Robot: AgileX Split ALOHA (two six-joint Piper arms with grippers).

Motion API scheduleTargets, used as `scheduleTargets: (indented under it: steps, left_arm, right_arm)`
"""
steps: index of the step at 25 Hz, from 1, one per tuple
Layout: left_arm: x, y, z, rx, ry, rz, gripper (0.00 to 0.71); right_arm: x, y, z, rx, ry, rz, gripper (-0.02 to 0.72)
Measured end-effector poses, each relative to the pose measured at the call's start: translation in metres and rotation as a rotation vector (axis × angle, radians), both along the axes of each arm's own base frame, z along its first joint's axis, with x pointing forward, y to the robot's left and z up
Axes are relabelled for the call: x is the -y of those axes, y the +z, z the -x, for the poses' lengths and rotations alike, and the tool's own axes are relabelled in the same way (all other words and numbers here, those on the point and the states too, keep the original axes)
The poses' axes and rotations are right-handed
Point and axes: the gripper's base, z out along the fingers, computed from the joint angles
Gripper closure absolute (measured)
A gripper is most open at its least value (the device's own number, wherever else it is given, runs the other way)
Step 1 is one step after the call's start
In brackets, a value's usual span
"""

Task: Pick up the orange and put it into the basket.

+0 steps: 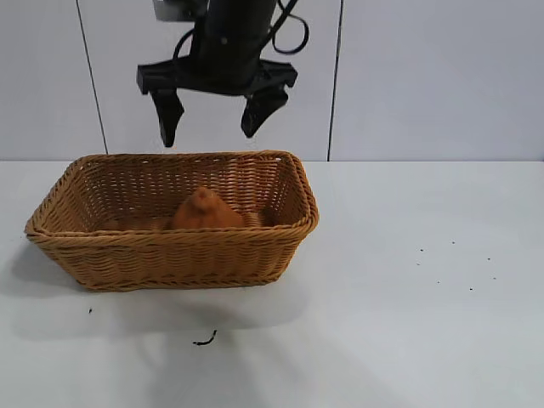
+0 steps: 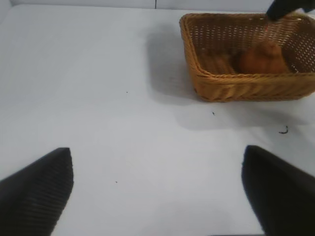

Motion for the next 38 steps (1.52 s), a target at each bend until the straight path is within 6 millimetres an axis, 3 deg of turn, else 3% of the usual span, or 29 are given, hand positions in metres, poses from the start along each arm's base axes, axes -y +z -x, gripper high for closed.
scheduleTargets:
  steps: [7,14,17,22,25,29,34,38]
  left_arm:
    - [0.0,0.0,0.0,0.001,0.0,0.0,0.044]
    - [0.0,0.0,0.0,0.001,0.0,0.0,0.044]
    - [0.0,0.0,0.0,0.001,0.0,0.0,0.044]
    - [0.0,0.0,0.0,0.001,0.0,0.0,0.044]
    - [0.0,0.0,0.0,0.001,0.0,0.0,0.044]
    - [0.0,0.0,0.0,0.001,0.0,0.0,0.044]
    - [0.0,0.0,0.0,0.001,0.0,0.0,0.044]
    - [0.0,0.0,0.0,0.001,0.0,0.0,0.044]
  right_arm:
    - [0.107,0.0,-0.044,0.007,-0.224,0.036,0.015]
    - [0.2,-0.001,-0.059,-0.028,-0.411,0.048,0.017]
    - [0.222,-0.004,-0.06,-0.046,-0.456,0.023,0.021]
    - [0.227,-0.021,-0.054,-0.121,-0.466,0.023,0.021]
    - [0.227,-0.027,-0.04,-0.181,-0.458,0.038,0.021]
    - [0.229,-0.015,-0.007,-0.236,-0.454,0.052,0.021]
    - [0.233,0.011,0.059,-0.282,-0.45,0.067,0.021]
    - [0.236,0.033,0.125,-0.284,-0.45,0.064,0.021]
